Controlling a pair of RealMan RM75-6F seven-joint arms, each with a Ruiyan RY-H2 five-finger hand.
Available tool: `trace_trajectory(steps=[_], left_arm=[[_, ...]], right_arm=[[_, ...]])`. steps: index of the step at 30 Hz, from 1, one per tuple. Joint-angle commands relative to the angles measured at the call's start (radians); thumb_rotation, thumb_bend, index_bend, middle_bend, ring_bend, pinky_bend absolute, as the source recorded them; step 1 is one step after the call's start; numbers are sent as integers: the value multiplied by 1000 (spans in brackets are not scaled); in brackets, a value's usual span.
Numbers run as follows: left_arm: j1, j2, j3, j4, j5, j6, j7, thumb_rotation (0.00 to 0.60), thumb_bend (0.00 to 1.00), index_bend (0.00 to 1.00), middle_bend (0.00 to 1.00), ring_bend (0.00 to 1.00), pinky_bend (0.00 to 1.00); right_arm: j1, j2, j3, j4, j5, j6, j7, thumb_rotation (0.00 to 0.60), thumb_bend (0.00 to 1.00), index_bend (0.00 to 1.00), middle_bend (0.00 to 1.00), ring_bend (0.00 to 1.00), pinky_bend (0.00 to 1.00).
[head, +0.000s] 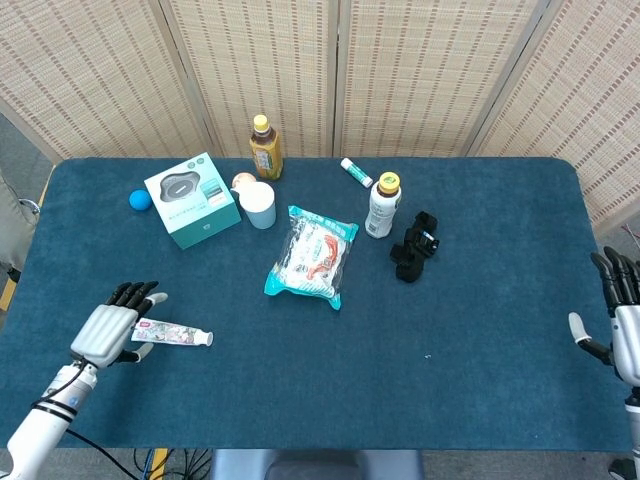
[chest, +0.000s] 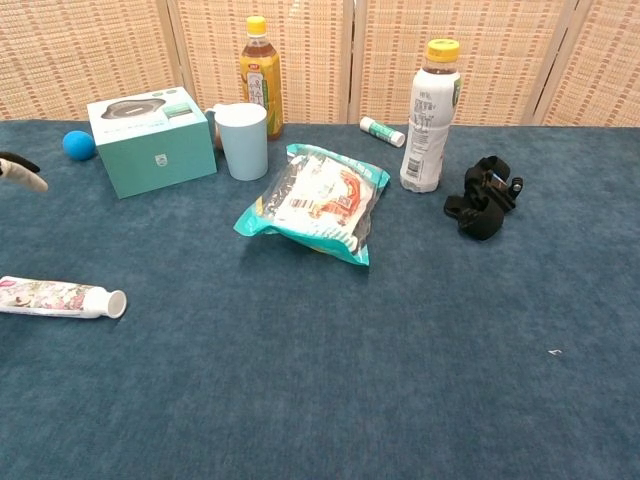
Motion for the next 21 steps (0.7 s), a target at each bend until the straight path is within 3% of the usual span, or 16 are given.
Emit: trace_trajectory(steps=[1,21], left_arm=[[-16,-33,4,21,-14,-10,25,600,246,217,89,46,10],[-73,-171,21,117,-164,-85,119,598,246,262,134,63,32]], right_arm=[[-3,1,-2,7,0,0,10,600,290,38,49,0,0],[-12,-1,-15,54,4,-15,83,600,290,38,49,0,0]])
